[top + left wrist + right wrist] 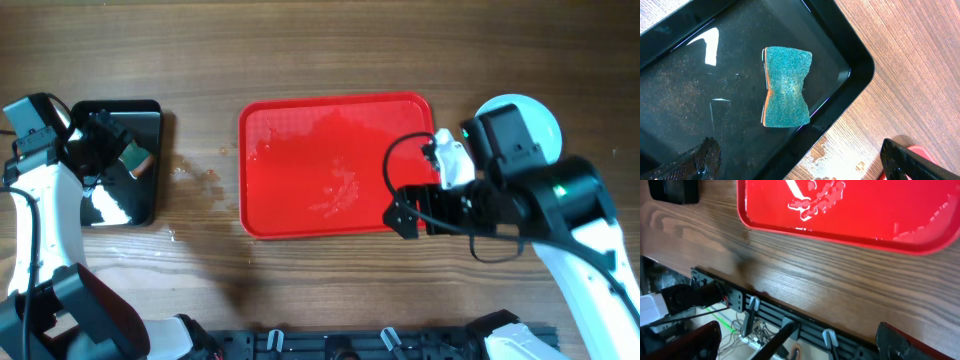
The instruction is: Clean dirty plates on tray and stack at the side
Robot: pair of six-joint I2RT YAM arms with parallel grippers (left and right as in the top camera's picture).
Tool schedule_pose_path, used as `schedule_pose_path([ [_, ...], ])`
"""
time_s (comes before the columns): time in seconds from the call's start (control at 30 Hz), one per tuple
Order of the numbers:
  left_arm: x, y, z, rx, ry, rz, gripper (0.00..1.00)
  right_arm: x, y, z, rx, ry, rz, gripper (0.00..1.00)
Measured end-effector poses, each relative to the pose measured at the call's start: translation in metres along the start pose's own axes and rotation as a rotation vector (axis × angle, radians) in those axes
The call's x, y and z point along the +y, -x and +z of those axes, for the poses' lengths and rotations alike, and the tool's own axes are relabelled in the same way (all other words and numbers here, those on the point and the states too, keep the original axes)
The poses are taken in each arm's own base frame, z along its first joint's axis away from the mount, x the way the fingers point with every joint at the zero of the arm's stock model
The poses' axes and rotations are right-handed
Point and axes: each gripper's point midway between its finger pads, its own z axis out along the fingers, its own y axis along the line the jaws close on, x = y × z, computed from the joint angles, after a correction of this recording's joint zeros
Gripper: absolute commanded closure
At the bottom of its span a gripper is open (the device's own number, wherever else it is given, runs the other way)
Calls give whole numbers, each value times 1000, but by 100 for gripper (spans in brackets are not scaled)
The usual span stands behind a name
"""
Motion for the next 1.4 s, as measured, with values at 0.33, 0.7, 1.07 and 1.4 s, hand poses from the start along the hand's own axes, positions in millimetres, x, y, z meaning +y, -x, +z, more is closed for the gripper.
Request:
schedule_pose_path([
  [0.33,0,0,0,0,0,0,0,1,-3,-8,-36,1,52,0],
  [0.7,0,0,0,0,0,0,0,-5,18,-4,-93,-39,51,0],
  [1.07,0,0,0,-1,0,0,0,20,48,-77,-695,65,-198,0],
  [1.4,0,0,0,0,0,0,0,-31,29,-69,-1058,14,-253,0],
])
